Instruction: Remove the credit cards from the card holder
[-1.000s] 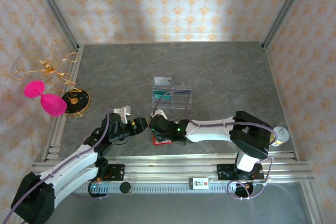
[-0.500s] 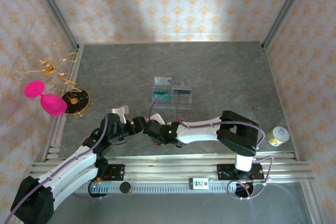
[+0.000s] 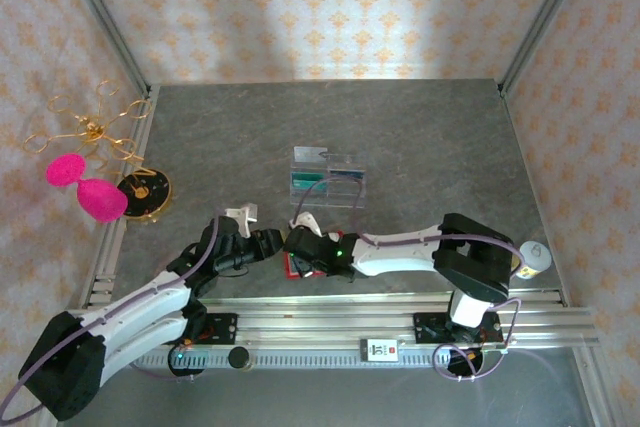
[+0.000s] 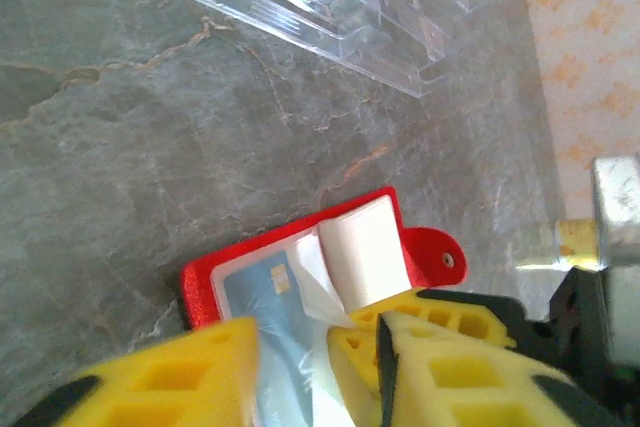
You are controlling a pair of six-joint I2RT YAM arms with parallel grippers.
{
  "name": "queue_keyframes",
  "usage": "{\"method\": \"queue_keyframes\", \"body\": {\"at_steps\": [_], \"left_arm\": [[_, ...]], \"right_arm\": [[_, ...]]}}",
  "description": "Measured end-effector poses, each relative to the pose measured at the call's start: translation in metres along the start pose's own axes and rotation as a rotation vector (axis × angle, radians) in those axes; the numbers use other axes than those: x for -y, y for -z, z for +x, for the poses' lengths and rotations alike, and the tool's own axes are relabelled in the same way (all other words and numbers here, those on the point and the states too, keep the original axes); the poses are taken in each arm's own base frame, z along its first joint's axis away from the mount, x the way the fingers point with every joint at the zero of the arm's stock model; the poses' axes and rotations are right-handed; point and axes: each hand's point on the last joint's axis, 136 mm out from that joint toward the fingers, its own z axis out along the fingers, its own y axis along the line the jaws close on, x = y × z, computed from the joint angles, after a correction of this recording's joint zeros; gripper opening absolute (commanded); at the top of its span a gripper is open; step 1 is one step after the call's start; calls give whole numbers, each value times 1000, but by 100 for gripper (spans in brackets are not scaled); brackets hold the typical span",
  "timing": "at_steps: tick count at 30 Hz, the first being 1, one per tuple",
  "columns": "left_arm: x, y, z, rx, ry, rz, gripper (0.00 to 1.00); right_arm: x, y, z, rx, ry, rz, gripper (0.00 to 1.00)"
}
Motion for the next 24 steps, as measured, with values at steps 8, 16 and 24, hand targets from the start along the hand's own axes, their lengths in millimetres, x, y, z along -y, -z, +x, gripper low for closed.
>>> {"method": "queue_keyframes", "body": {"at_steps": [8,16,24], "left_arm": [[3,-12,15,-61,-6,9,6],[-14,-23,38,-150,-3,-53,13],[17,-35,45,-203,-50,-1,28]], "right_arm": [[-6,2,-2,19,-56,-52,2],[-1,23,-10,90,-117,-90,38],[21,76,-44,277,-225,-87,37]]}}
